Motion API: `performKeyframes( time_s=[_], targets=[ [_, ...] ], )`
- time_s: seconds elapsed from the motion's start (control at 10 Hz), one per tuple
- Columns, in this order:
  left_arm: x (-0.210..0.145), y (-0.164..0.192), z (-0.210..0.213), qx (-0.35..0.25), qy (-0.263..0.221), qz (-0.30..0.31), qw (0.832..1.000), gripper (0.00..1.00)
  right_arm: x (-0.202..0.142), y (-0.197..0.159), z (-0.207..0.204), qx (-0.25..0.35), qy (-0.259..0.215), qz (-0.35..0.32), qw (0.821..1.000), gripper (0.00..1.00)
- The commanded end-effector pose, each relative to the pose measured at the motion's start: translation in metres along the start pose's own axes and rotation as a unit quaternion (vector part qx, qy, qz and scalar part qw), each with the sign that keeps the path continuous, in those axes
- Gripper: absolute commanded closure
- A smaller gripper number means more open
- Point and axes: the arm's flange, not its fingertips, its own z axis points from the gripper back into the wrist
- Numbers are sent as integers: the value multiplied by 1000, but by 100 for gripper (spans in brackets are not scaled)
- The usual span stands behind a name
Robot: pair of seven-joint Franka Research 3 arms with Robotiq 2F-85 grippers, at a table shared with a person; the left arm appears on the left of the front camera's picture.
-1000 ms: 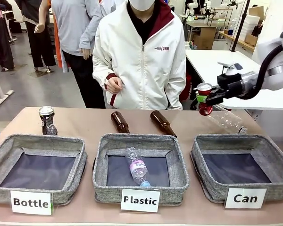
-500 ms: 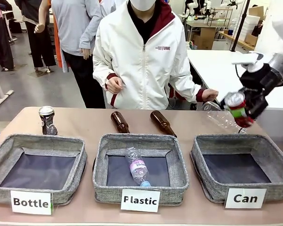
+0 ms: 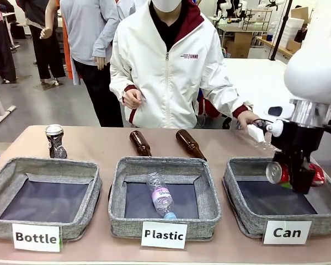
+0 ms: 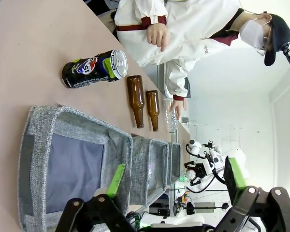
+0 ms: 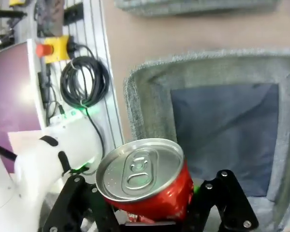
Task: Sort the can waste into the basket.
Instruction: Pick up the can waste from the table and place it in the right Fabric basket.
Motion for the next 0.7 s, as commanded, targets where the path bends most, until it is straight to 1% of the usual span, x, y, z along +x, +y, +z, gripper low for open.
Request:
performKeyframes(
  time_s=[0.0, 0.1, 0.2, 0.3, 0.4, 0.6],
  targets=[
    [-3, 1, 2, 0, 7, -9, 1000, 0, 1, -3, 7, 18, 14, -14, 1000, 100],
    [-3, 1, 2, 0, 7, -9, 1000, 0, 1, -5, 8, 21, 13, -9, 1000, 100],
    [-3, 1, 2, 0, 7, -9, 1000, 0, 1, -7, 9, 20, 15, -9, 1000, 46],
    [-3, 1, 2, 0, 7, -9, 1000, 0, -1, -7, 9, 20, 21, -8, 1000, 41],
    [-3, 1, 2, 0, 7, -9, 1000, 0, -1, -7, 10, 19, 18, -8, 1000, 0],
    [-3, 1, 2, 0, 7, -9, 1000, 0, -1, -9, 8, 16, 18, -11, 1000, 0]
  ],
)
